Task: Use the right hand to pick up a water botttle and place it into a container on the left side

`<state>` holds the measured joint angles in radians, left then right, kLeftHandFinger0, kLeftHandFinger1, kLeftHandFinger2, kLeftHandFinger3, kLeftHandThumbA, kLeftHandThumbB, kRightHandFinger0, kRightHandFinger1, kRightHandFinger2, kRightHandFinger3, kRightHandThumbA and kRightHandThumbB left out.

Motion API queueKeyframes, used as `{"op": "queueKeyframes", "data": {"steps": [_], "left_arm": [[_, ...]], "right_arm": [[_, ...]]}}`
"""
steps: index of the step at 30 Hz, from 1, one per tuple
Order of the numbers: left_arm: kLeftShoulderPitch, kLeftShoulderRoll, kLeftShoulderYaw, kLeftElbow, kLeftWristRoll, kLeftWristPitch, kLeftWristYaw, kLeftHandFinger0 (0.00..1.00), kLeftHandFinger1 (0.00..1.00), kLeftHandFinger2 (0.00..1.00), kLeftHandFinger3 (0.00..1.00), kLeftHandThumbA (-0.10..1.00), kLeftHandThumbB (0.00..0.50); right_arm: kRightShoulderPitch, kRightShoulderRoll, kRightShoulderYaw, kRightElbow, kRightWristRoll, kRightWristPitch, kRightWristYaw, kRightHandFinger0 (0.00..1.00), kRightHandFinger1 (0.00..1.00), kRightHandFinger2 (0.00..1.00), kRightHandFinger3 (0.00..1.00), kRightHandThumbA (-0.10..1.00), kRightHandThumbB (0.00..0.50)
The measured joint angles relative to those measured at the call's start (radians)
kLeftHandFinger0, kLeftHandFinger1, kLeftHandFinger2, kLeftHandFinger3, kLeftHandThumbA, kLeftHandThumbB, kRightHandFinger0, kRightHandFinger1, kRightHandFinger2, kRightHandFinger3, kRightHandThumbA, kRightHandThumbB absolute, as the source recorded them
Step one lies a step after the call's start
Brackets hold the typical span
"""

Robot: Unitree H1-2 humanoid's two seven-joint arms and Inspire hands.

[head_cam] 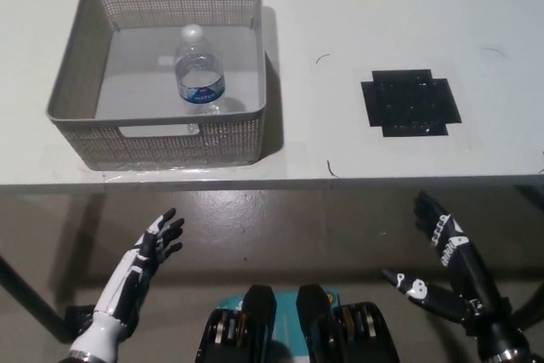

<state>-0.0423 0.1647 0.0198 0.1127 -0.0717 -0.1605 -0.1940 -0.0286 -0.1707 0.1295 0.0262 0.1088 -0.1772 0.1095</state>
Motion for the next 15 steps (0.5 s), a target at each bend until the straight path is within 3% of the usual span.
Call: {"op": "queueKeyframes", "data": {"steps": [15], "left_arm": [[0.028, 0.000, 0.009, -0.011, 0.001, 0.000, 0.000, 1.00, 1.00, 1.00, 1.00, 1.00, 0.147]], "right_arm": [[0.011, 0.012, -0.006, 0.015, 0.048, 0.060, 0.042, 1.00, 1.00, 1.00, 1.00, 1.00, 0.257]]}}
